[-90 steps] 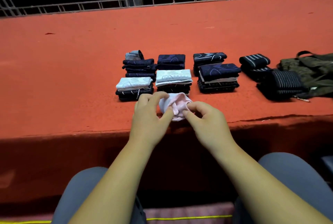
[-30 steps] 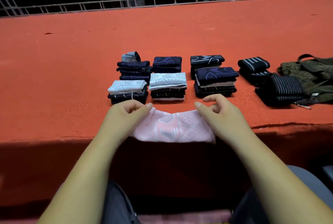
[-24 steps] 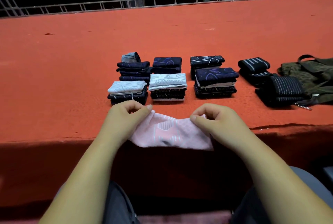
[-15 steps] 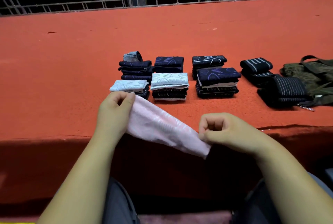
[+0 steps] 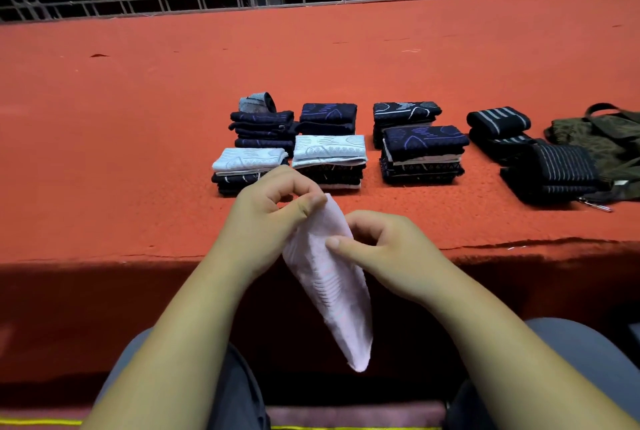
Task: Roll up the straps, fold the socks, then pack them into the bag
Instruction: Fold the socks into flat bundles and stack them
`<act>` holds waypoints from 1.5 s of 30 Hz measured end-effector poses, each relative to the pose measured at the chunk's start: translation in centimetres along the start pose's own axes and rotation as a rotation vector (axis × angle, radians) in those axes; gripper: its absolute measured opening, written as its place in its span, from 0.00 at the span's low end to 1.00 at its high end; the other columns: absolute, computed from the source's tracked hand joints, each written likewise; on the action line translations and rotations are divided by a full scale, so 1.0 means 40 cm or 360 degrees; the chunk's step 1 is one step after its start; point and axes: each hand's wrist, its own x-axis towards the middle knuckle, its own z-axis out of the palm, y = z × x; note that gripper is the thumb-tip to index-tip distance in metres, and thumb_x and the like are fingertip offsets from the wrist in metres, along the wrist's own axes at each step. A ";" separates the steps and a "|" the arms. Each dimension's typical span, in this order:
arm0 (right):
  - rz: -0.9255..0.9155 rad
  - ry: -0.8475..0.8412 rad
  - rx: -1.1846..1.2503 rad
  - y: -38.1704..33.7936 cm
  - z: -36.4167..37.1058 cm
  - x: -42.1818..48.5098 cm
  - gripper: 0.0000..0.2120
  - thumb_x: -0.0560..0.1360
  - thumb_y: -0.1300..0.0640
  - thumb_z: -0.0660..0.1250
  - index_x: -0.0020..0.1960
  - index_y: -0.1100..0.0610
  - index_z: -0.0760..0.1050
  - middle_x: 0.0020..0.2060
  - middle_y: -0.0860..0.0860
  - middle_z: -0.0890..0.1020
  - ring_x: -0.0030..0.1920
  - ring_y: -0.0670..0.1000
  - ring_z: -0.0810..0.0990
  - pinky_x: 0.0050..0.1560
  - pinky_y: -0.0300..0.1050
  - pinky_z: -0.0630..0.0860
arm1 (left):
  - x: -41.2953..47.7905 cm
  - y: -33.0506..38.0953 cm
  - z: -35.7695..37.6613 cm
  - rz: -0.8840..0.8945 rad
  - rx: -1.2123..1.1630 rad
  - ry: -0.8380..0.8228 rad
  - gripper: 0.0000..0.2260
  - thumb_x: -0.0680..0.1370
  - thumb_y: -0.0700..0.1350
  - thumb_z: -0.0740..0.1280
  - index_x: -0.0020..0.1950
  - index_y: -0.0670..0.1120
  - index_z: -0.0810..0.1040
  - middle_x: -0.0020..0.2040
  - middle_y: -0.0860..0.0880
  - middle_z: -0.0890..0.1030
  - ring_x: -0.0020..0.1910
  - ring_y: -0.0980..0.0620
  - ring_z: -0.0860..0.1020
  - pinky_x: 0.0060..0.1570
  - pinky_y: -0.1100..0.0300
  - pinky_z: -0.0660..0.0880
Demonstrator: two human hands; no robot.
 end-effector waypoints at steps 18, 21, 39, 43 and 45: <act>-0.0475 0.0656 0.0128 -0.057 0.001 -0.025 0.09 0.79 0.65 0.73 0.56 0.55 0.86 0.68 0.46 0.81 0.66 0.46 0.81 0.57 0.35 0.77 | 0.000 0.078 0.079 -0.0350 -0.0450 0.0214 0.09 0.81 0.48 0.72 0.57 0.45 0.86 0.53 0.51 0.89 0.54 0.56 0.85 0.52 0.65 0.78; -0.0467 0.0589 0.0114 -0.042 0.000 -0.029 0.08 0.81 0.56 0.72 0.57 0.55 0.86 0.72 0.46 0.78 0.69 0.47 0.79 0.65 0.44 0.77 | -0.002 0.074 0.080 -0.0358 -0.0586 0.0174 0.09 0.82 0.46 0.71 0.57 0.44 0.87 0.53 0.47 0.89 0.58 0.46 0.86 0.58 0.55 0.81; 0.0020 0.0537 0.0387 -0.028 0.008 -0.025 0.16 0.76 0.43 0.74 0.62 0.46 0.81 0.56 0.44 0.87 0.55 0.52 0.85 0.59 0.60 0.81 | -0.003 0.063 0.085 -0.0478 -0.0779 0.0266 0.07 0.80 0.42 0.75 0.56 0.44 0.88 0.50 0.45 0.88 0.46 0.52 0.85 0.49 0.54 0.81; -0.0024 0.0563 0.0642 -0.020 0.014 -0.022 0.09 0.80 0.59 0.74 0.60 0.53 0.83 0.53 0.50 0.88 0.56 0.51 0.86 0.62 0.56 0.82 | -0.004 0.069 0.082 -0.0432 -0.0726 0.0256 0.07 0.80 0.42 0.74 0.58 0.46 0.88 0.51 0.48 0.88 0.48 0.53 0.85 0.49 0.55 0.81; -0.0033 0.0623 0.0710 -0.016 0.007 -0.019 0.08 0.81 0.62 0.73 0.59 0.55 0.84 0.51 0.51 0.89 0.53 0.49 0.86 0.58 0.48 0.82 | -0.002 0.062 0.077 -0.0418 -0.0692 0.0280 0.08 0.82 0.42 0.73 0.60 0.48 0.88 0.56 0.48 0.88 0.57 0.49 0.86 0.59 0.47 0.81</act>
